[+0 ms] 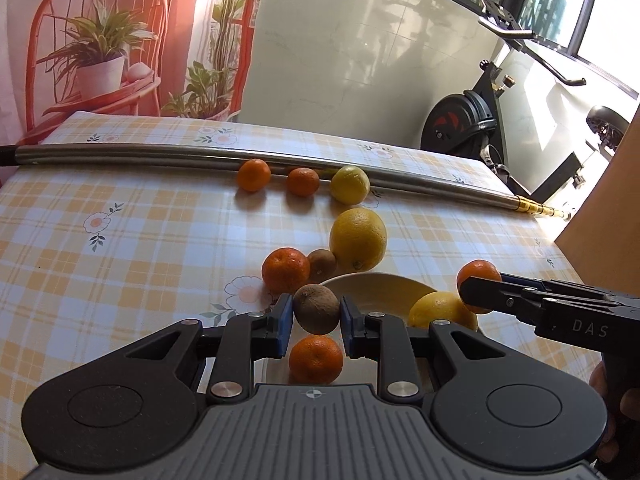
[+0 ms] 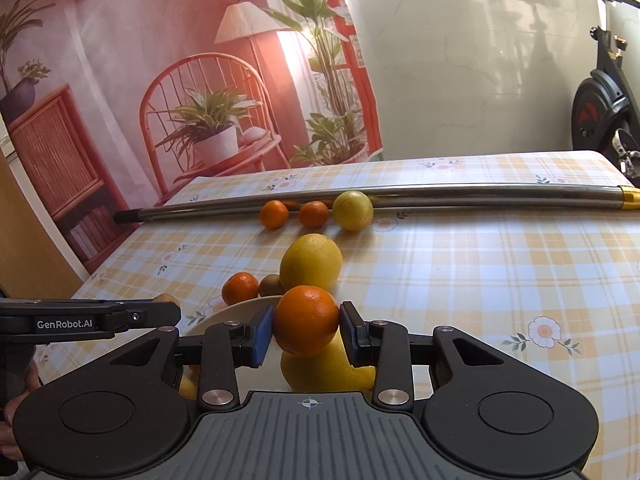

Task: Organize fruits
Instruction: 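Carry the kiwi and the orange toward the cream plate with both tools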

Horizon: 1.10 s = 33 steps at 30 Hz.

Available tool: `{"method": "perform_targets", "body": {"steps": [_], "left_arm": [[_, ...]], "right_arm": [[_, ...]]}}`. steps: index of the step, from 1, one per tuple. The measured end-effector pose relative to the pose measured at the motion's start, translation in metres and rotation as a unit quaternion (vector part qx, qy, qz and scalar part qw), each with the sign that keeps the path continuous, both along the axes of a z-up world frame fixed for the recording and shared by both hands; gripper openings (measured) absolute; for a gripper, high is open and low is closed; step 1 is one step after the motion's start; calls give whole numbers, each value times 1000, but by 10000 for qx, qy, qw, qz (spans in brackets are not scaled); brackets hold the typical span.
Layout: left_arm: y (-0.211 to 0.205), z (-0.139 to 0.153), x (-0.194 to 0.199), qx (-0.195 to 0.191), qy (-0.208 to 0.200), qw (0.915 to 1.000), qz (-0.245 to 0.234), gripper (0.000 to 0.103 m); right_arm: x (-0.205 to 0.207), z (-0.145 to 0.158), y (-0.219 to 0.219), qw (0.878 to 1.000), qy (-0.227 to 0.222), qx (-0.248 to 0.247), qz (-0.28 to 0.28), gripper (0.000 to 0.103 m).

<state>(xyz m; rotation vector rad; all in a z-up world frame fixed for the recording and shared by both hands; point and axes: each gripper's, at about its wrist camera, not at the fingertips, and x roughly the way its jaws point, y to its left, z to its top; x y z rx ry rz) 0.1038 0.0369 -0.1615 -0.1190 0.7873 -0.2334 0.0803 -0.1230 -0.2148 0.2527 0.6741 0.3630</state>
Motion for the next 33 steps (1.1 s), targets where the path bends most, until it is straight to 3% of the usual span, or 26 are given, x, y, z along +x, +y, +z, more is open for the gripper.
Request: {"method": "perform_targets", "body": {"steps": [7, 20, 33], "left_arm": [[-22, -13, 16, 418, 95, 9984, -357, 27], [-38, -29, 27, 841, 335, 9944, -536, 27], [-32, -31, 21, 703, 386, 9959, -407, 28]], "right_arm": [[3, -6, -19, 9990, 72, 367, -263, 33], [6, -12, -26, 9982, 105, 436, -397, 33], [8, -14, -22, 9985, 121, 389, -378, 33]]}}
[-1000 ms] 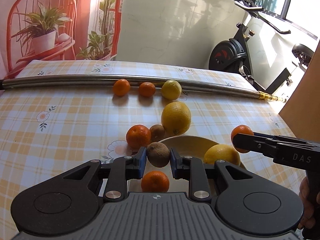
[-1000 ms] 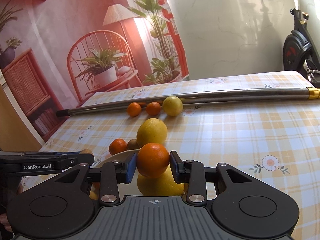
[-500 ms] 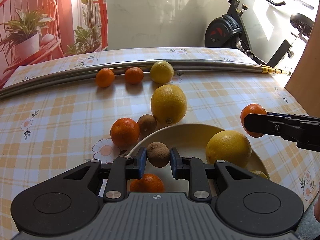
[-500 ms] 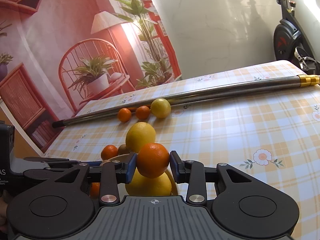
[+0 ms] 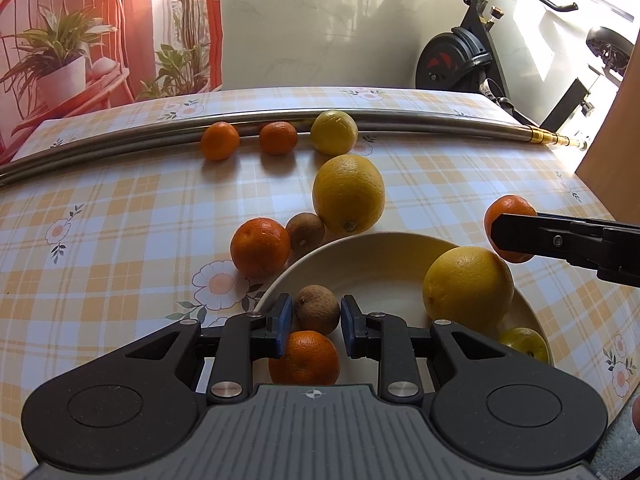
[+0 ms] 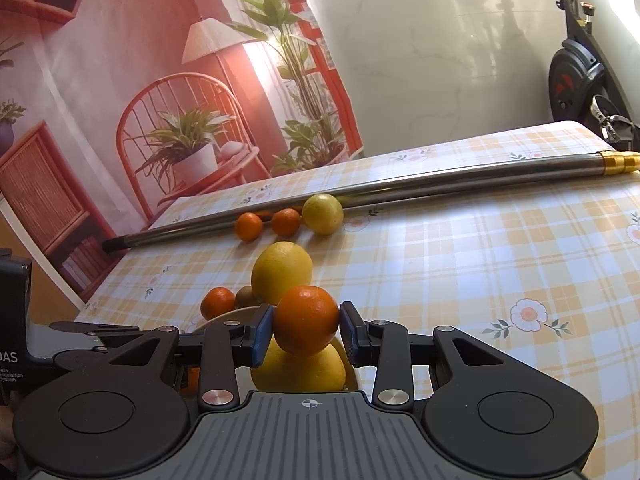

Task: Organize fruits
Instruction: 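Carry the kiwi and the orange toward the cream plate with both tools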

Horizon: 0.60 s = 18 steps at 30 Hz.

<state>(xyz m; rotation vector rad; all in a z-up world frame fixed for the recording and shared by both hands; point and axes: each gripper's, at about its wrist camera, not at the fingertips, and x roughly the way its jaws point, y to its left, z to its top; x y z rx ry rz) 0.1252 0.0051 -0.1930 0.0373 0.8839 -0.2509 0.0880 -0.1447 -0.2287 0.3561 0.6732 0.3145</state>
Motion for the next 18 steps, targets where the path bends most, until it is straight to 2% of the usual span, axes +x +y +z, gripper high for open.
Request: {"method": "perform_targets", "body": {"steps": [6, 13, 18], "left_arm": [[6, 0, -6, -147, -57, 9998, 111, 28], [10, -2, -7, -297, -95, 9993, 229, 28], [11, -3, -8, -340, -130, 9990, 269, 28]], "right_arm": [[6, 1, 7, 9999, -17, -68, 121, 33], [25, 6, 40, 9963, -160, -439, 728, 33], [41, 2, 54, 9938, 12, -614, 932, 33]]}}
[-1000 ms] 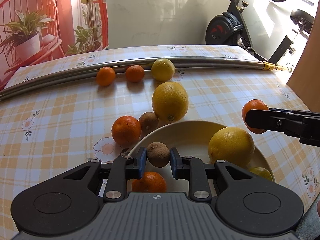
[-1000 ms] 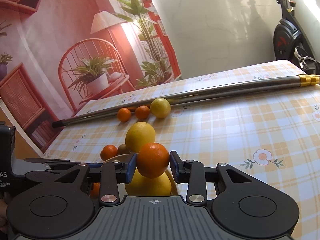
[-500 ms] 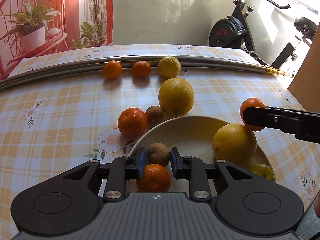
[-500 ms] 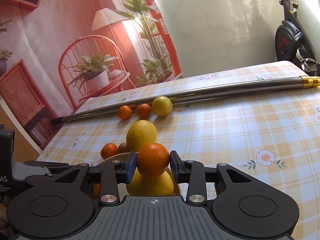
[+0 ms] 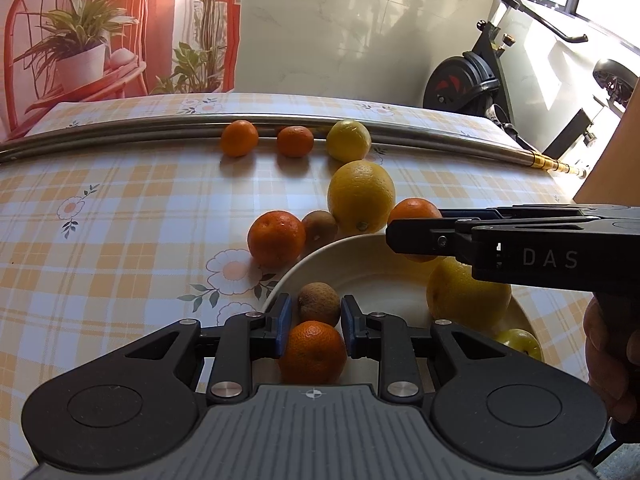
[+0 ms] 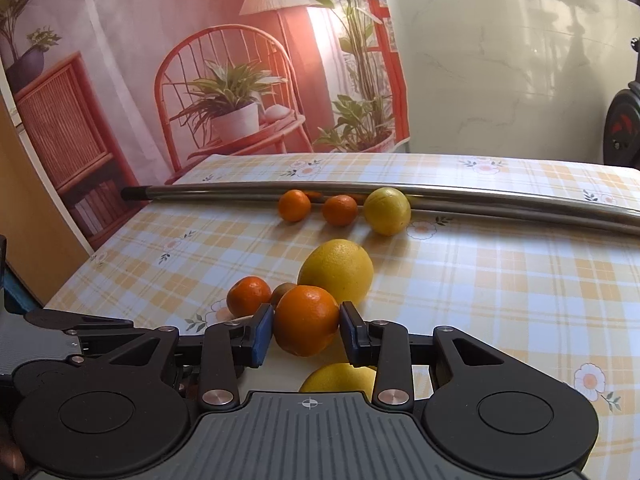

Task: Organize fruits
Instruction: 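Carry the kiwi and the orange toward the cream plate with both tools, then lower the orange and kiwi into the plate and open both tools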

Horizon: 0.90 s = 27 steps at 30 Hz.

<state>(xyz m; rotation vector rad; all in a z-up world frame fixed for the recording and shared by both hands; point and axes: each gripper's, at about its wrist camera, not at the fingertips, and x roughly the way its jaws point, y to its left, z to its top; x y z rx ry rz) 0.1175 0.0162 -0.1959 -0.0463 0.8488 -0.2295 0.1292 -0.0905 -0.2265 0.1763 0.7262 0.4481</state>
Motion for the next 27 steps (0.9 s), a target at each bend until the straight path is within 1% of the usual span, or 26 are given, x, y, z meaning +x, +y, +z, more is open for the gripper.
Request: {"method": "perform_targets", "body": {"steps": [6, 10, 17, 27], "left_arm": [[2, 0, -1, -51, 1, 10000, 70, 28], [4, 0, -3, -102, 4, 9999, 109, 28], [2, 0, -5, -29, -31, 9999, 100, 28], [-1, 1, -6, 27, -46, 9999, 126, 29]], "right_arm": [[7, -5, 5, 9996, 242, 135, 83, 33], [9, -8, 10, 9994, 301, 92, 163, 33], [11, -9, 16, 9991, 345, 61, 232, 33], [12, -9, 12, 9988, 346, 265, 200, 34]]}}
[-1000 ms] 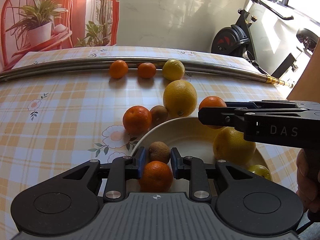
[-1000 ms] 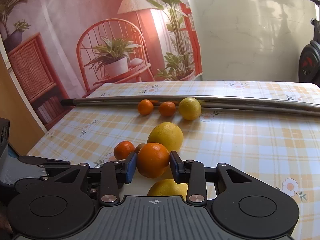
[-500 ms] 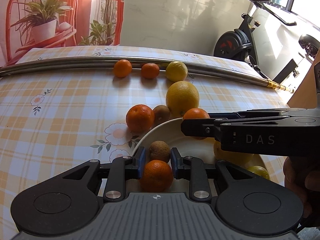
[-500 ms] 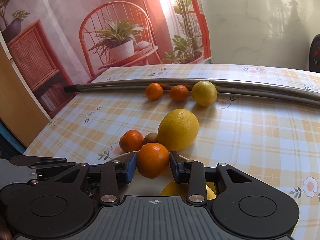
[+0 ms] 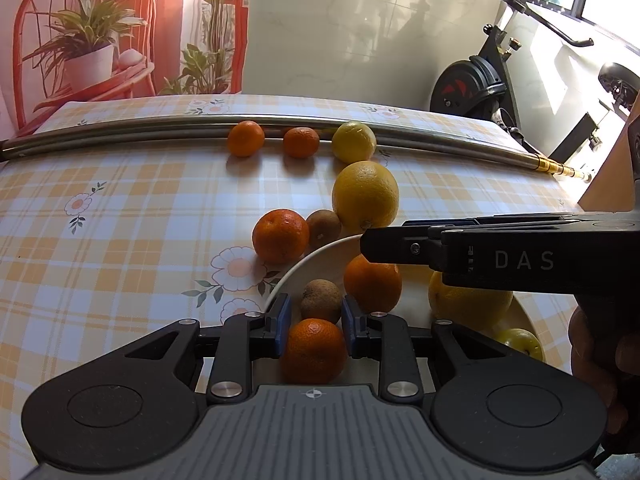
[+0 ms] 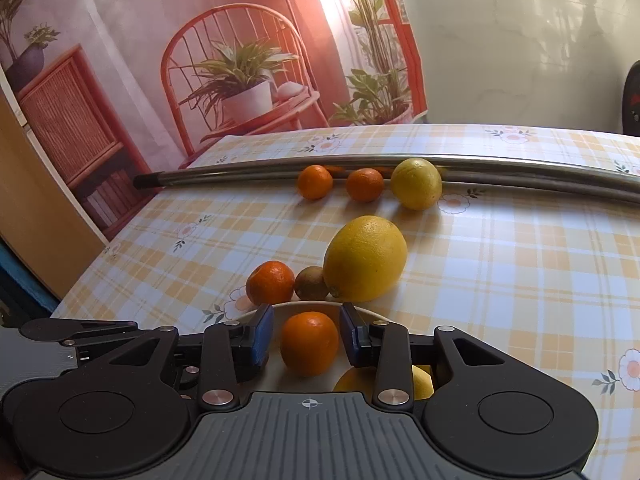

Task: Organize fruits
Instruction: 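Lower the orange and kiwi into the plate and open both tools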

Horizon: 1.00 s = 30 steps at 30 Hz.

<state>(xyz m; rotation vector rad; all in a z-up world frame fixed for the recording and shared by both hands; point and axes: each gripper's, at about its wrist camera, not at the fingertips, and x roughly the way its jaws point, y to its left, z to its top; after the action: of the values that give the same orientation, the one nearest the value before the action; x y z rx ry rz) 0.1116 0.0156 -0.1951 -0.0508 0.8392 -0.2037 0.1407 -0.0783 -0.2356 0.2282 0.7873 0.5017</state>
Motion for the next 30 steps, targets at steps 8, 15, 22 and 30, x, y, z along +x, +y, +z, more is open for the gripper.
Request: {"method": "perform_targets", "body": {"steps": [8, 15, 22, 30], "left_arm": [[2, 0, -3, -47, -14, 10000, 69, 29], [1, 2, -9, -64, -126, 9998, 109, 29], [-1, 5, -19, -95, -256, 9995, 151, 29], [-5, 7, -25, -54, -319, 9994, 153, 29]], "right_arm": [[-10, 8, -14, 9990, -255, 86, -365, 33], [-35, 6, -45, 9898, -836, -54, -1151, 36], [-49, -3, -61, 9851, -895, 21, -1465, 36], [-60, -4, -52, 9860, -988, -186, -1333, 36]]}}
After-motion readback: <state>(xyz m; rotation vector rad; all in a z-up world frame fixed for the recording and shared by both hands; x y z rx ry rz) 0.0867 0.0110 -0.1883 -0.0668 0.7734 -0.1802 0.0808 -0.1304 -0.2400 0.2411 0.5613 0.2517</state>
